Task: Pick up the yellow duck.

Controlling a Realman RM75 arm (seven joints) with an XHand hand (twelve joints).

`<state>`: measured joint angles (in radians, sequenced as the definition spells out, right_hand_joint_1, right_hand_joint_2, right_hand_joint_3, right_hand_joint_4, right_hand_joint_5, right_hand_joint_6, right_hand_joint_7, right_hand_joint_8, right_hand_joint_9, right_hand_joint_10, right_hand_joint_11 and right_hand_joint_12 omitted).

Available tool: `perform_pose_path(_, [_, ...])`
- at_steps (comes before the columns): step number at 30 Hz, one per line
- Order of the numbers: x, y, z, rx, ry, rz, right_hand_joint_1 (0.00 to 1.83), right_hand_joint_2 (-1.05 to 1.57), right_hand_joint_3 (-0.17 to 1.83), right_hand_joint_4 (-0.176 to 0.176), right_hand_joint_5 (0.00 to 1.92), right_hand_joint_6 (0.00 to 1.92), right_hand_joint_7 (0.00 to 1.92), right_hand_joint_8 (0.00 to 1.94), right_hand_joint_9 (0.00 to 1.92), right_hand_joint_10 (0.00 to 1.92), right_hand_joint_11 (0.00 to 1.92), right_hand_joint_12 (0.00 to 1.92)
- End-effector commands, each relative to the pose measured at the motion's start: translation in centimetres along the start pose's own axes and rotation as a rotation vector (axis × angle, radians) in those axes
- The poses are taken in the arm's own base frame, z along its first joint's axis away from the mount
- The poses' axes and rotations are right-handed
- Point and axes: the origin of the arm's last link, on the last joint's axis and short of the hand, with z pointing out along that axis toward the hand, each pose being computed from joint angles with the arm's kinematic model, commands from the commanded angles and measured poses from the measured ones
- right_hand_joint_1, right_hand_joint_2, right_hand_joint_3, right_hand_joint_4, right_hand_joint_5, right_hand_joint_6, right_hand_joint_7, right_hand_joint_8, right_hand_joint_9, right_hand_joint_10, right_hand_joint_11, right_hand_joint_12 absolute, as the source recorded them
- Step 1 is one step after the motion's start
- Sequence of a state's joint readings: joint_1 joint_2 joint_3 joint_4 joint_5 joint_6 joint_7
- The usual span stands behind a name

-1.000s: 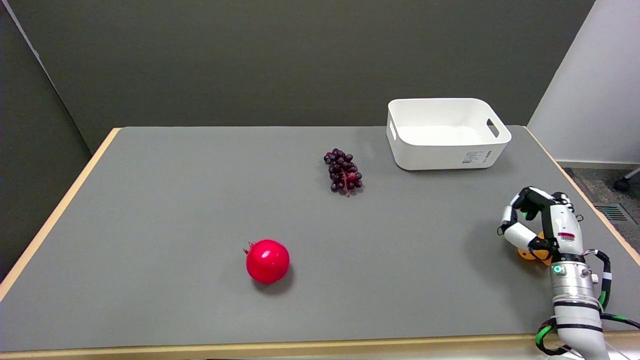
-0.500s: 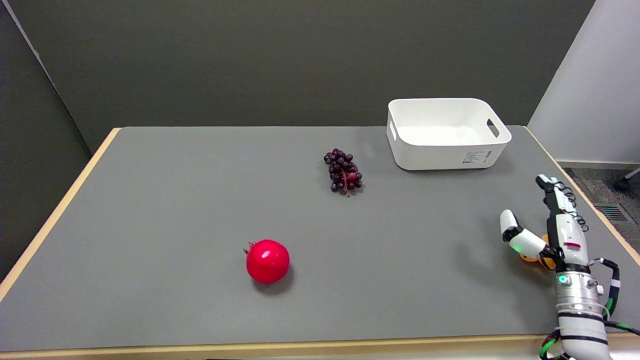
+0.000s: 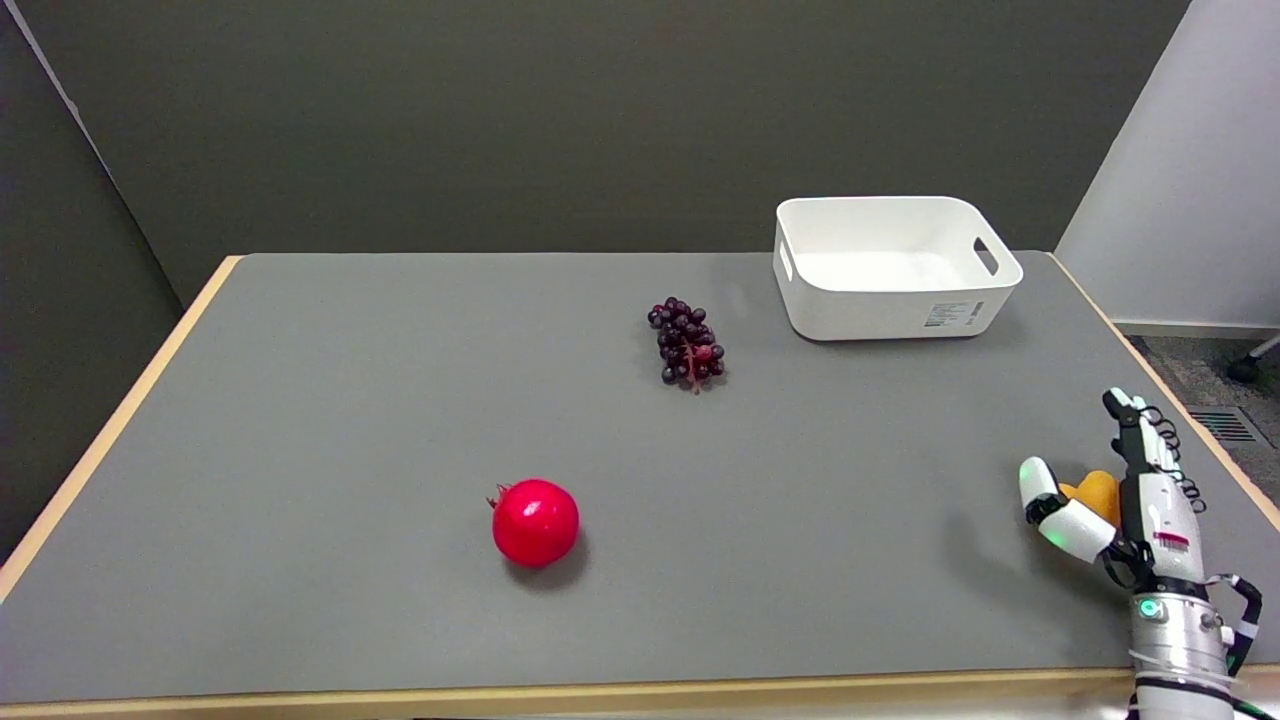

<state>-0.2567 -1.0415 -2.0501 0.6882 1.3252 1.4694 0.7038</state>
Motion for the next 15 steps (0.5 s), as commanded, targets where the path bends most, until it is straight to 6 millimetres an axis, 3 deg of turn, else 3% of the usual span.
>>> perform_pose_path(1, [-0.31, 0.48, -2.00, -0.041, -0.003, 0.005, 0.51, 0.65, 0.89, -0.020, 0.13, 0.34, 0.15, 0.28, 0.09, 0.64, 0.00, 1.20])
perform_pose_path(3, [-0.39, 0.46, -1.85, -0.038, -0.002, 0.007, 0.48, 0.63, 0.98, -0.027, 0.13, 0.39, 0.17, 0.35, 0.13, 0.69, 0.05, 1.24])
perform_pose_path(7, [-0.36, 0.49, -1.80, -0.037, -0.004, 0.003, 0.62, 0.67, 0.98, -0.049, 0.21, 0.46, 0.30, 0.48, 0.28, 0.81, 0.16, 1.53])
perform_pose_path(9, [-0.37, 0.53, -1.74, -0.035, -0.012, 0.001, 0.90, 0.72, 1.01, -0.053, 0.23, 0.54, 0.33, 0.52, 0.33, 0.84, 0.16, 1.59])
perform_pose_path(11, [-0.41, 0.63, -1.71, -0.037, -0.026, -0.001, 1.08, 0.73, 1.03, -0.052, 0.21, 0.48, 0.31, 0.52, 0.32, 0.84, 0.12, 1.58])
perform_pose_path(15, [-0.65, 0.82, -1.74, -0.049, -0.053, -0.001, 1.25, 0.77, 1.07, -0.038, 0.09, 0.35, 0.15, 0.42, 0.20, 0.76, 0.01, 1.56])
